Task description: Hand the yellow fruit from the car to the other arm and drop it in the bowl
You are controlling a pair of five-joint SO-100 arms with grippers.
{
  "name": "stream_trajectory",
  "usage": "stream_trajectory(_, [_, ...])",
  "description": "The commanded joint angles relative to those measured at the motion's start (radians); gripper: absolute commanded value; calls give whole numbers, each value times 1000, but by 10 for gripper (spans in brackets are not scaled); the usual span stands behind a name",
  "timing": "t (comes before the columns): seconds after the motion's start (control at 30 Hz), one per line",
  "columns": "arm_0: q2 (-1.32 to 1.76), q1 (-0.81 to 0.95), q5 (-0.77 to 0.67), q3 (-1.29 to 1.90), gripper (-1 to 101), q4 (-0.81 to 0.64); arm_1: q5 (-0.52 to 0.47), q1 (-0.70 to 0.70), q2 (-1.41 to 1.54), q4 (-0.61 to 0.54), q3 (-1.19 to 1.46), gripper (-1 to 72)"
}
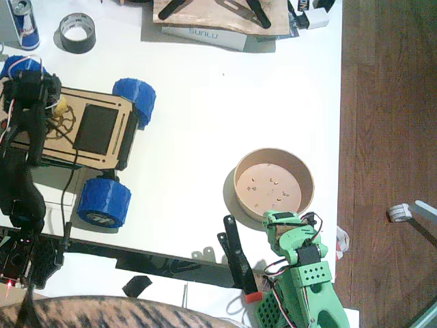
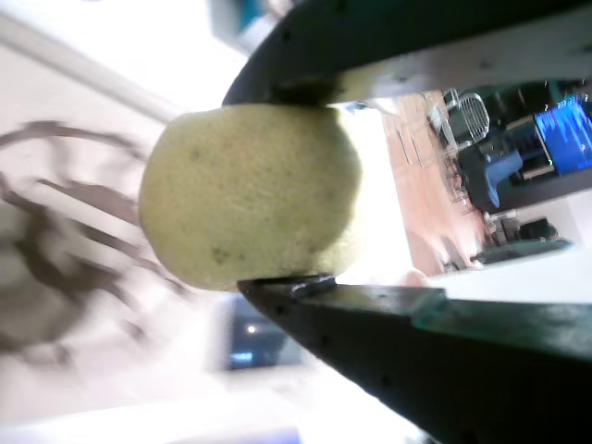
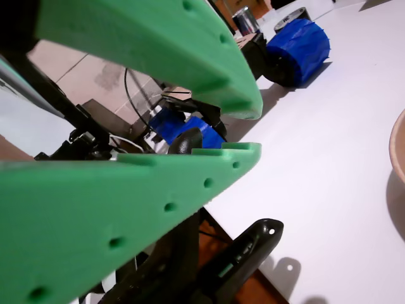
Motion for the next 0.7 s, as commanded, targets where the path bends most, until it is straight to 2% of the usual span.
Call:
stream_trajectory(0.0, [265,5,0,-6,1,184,-17,14,6,-14,-41,1])
stream_trajectory(0.2, [676,5,-2,-6,1,391,11,-28,-2,-18,-41,1])
stream_trajectory(0.4, [923,6,-3,112,1,405,5,-12,8,-11,-38,1])
stream_trajectory(0.5, [1020,6,-3,290,1,377,-8,0,6,-6,-43,1])
stream_trajectory(0.6, [1137,6,-3,531,1,281,-23,-12,6,-9,-51,1])
stream_trajectory(0.67, [1216,12,-5,704,1,189,-83,-69,9,-18,-60,1])
